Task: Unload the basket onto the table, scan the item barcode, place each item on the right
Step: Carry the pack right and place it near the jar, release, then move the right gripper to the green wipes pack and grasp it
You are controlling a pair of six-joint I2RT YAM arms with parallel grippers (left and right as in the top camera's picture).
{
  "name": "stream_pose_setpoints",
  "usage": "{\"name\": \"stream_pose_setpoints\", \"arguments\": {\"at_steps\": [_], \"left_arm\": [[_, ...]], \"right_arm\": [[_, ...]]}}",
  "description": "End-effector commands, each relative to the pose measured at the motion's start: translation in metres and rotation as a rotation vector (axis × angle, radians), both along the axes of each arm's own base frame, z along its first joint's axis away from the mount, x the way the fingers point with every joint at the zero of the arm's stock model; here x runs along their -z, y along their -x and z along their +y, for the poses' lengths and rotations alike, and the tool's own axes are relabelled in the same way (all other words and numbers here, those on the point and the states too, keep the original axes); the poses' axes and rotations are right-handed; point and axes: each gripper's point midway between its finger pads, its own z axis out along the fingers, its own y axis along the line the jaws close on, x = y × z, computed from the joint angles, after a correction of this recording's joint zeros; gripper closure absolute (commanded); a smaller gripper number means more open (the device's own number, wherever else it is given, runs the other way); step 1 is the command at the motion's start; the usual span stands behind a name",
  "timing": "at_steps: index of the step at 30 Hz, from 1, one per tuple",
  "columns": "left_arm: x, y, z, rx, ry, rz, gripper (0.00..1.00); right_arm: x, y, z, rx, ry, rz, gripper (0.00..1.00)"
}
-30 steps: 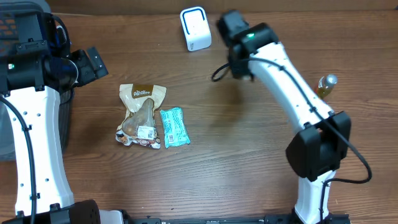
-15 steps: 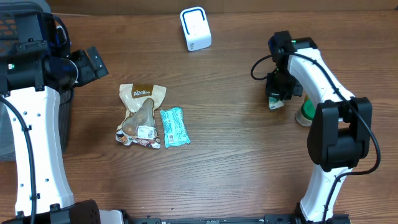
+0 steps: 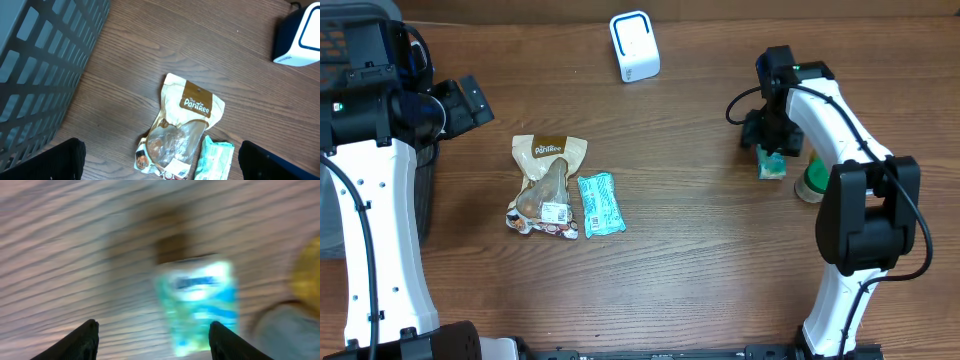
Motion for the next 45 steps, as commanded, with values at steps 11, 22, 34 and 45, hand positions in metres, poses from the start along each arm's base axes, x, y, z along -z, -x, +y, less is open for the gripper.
{"name": "stream_pose_setpoints", "arguments": {"at_steps": [11, 22, 34, 45], "left_arm": [[-0.002, -0.001, -0.001, 0.012, -0.006, -0.005, 0.01], [-0.002, -0.001, -0.001, 0.012, -0.006, -0.005, 0.00], [-0.002, -0.001, -0.001, 0.012, -0.006, -0.005, 0.00], [-0.002, -0.001, -0.001, 0.012, -0.006, -0.005, 0.00]], "right_arm": [[-0.009, 0.024, 0.192, -0.388, -0.271, -0.096, 0.30], [-0.014, 0.033, 0.250, -0.530, -0.228, -0.215, 0.30], [-0.021, 0.040, 0.285, -0.600, -0.266, -0.279, 0.32], [0.008, 0.051, 0.289, -0.619, -0.273, -0.286, 0.32]]}}
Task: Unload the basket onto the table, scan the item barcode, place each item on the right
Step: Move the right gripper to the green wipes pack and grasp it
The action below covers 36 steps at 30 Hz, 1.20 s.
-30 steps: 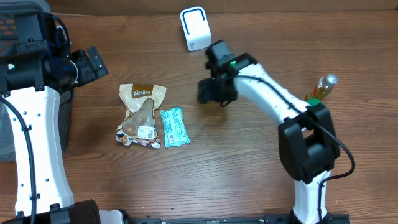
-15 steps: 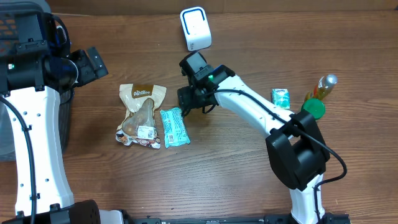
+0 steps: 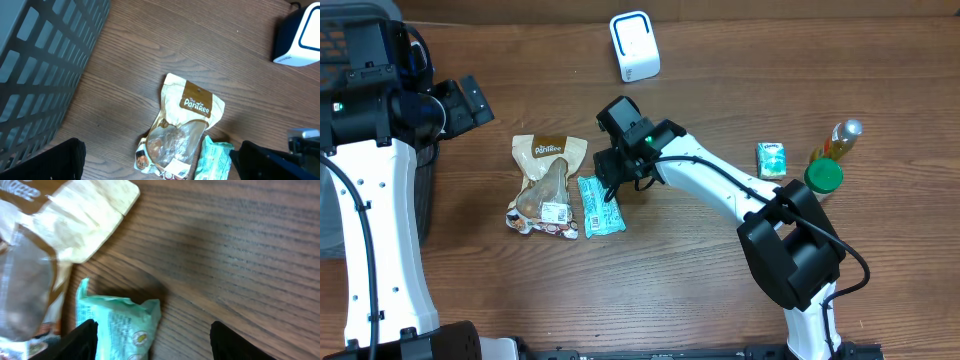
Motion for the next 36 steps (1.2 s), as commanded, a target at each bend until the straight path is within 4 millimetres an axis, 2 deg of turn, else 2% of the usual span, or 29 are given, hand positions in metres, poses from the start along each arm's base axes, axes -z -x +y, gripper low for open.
{"name": "stream_pose_setpoints", "arguments": {"at_steps": [1, 8, 11, 14, 16, 19, 22, 24, 29, 32, 33, 36], "left_arm": [[-0.002, -0.001, -0.001, 0.012, -0.006, -0.005, 0.00], [-0.002, -0.001, -0.001, 0.012, -0.006, -0.005, 0.00], [-0.002, -0.001, -0.001, 0.012, -0.006, -0.005, 0.00], [-0.002, -0.001, -0.001, 0.012, -0.006, -0.005, 0.00], [-0.002, -0.001, -0.001, 0.012, -0.006, -0.005, 0.01], [-0.002, -0.001, -0.001, 0.012, -0.006, -0.005, 0.00], [-0.002, -0.001, -0.001, 0.012, -0.006, -0.005, 0.00], [-0.002, -0.001, -0.001, 0.012, -0.006, -0.005, 0.01], [-0.002, -0.001, -0.001, 0.012, -0.006, -0.005, 0.00], [-0.002, -0.001, -0.001, 0.012, -0.006, -0.005, 0.01], [-0.002, -0.001, -0.001, 0.012, -0.006, -0.005, 0.00], [-0.002, -0.001, -0.001, 0.012, -0.006, -0.005, 0.00]], "right_arm": [[0.013, 0.009, 0.002, -0.019, 0.004, -0.006, 0.32], [0.031, 0.022, 0.018, -0.060, -0.029, -0.048, 0.32], [0.033, 0.019, 0.015, -0.047, -0.009, -0.071, 0.34], [0.036, 0.014, 0.005, -0.018, 0.042, -0.094, 0.34], [0.038, 0.011, -0.008, 0.041, 0.089, -0.096, 0.34], [0.043, 0.003, -0.040, 0.153, 0.181, -0.089, 0.34], [0.044, -0.001, -0.056, 0.224, 0.196, -0.068, 0.34], [0.041, -0.005, -0.064, 0.242, 0.201, -0.063, 0.30], [0.010, -0.022, -0.101, 0.334, 0.214, -0.097, 0.28], [0.001, -0.031, -0.121, 0.378, 0.205, -0.088, 0.25], [-0.001, -0.032, -0.122, 0.364, 0.182, -0.076, 0.25], [-0.018, -0.027, -0.105, 0.286, 0.055, -0.027, 0.25]]}}
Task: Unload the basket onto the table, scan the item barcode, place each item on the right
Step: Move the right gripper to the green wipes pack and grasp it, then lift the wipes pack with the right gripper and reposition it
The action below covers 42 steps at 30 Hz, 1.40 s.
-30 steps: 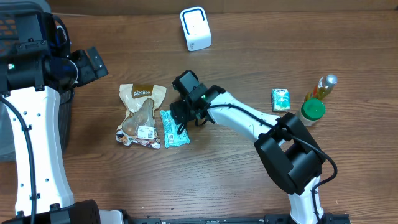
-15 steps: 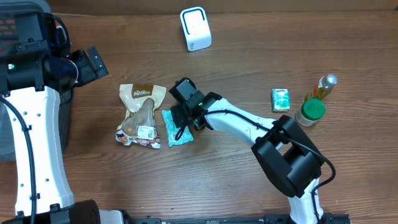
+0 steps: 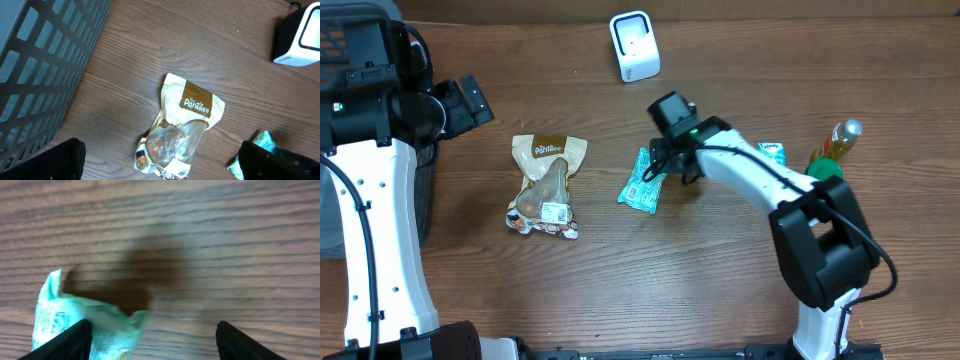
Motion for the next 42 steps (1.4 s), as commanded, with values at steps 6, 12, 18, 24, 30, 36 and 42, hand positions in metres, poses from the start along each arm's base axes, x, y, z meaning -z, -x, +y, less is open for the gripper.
{"name": "stream_pose_setpoints", "arguments": {"at_steps": [6, 12, 18, 24, 30, 36, 42], "left_arm": [[-0.002, -0.001, -0.001, 0.012, -0.006, -0.004, 0.00], [-0.002, -0.001, -0.001, 0.012, -0.006, -0.004, 0.00], [-0.002, -0.001, -0.001, 0.012, -0.006, -0.004, 0.00], [-0.002, -0.001, -0.001, 0.012, -0.006, -0.004, 0.00], [-0.002, -0.001, -0.001, 0.012, -0.006, -0.004, 0.00], [-0.002, -0.001, -0.001, 0.012, -0.006, -0.004, 0.00], [-0.002, -0.001, -0.001, 0.012, -0.006, -0.004, 0.01]], "right_arm": [[-0.058, 0.035, 0.069, -0.202, -0.390, 0.087, 0.66], [-0.042, 0.060, 0.072, -0.186, -0.426, 0.236, 0.96], [-0.003, 0.059, 0.079, -0.183, -0.426, 0.300, 0.96], [0.053, 0.063, 0.078, -0.171, -0.395, 0.375, 0.96], [0.033, 0.059, 0.085, -0.190, -0.435, 0.348, 0.96], [-0.022, 0.046, 0.097, -0.236, -0.517, 0.242, 0.96], [-0.012, 0.060, 0.103, -0.255, -0.498, 0.264, 0.96]]}}
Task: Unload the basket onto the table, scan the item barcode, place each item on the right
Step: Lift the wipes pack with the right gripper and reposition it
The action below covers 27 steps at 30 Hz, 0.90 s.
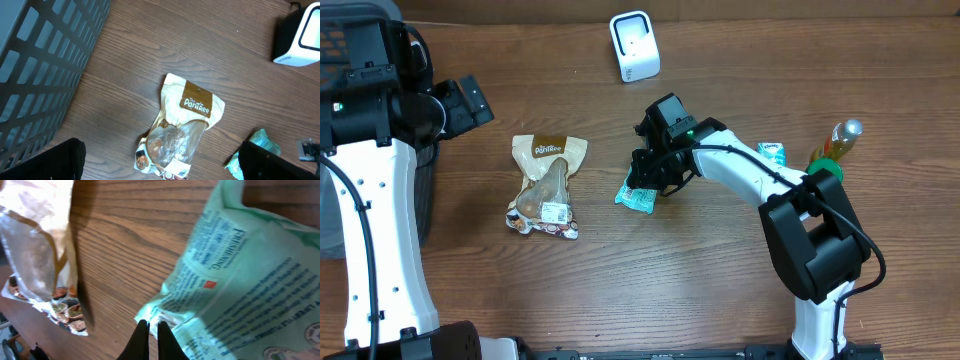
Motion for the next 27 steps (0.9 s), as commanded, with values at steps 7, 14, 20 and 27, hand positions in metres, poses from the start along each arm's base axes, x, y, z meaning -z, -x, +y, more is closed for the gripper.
{"name": "stream_pose_setpoints", "arguments": {"at_steps": [7, 14, 20, 27], "left_arm": [[-0.002, -0.001, -0.001, 0.012, -0.006, -0.005, 0.00], [-0.002, -0.001, -0.001, 0.012, -0.006, -0.005, 0.00], [-0.002, -0.001, -0.001, 0.012, -0.006, -0.005, 0.00], [-0.002, -0.001, -0.001, 0.012, -0.006, -0.005, 0.00]], "right_arm": [[0.022, 0.020, 0.004, -0.033, 0.130, -0.063, 0.96], [0.043, 0.026, 0.007, -0.027, 0.130, -0.015, 0.95], [-0.023, 0.006, 0.023, -0.049, 0.011, -0.116, 0.94], [-0.045, -0.021, 0.003, 0.028, 0.010, -0.191, 0.93]]}}
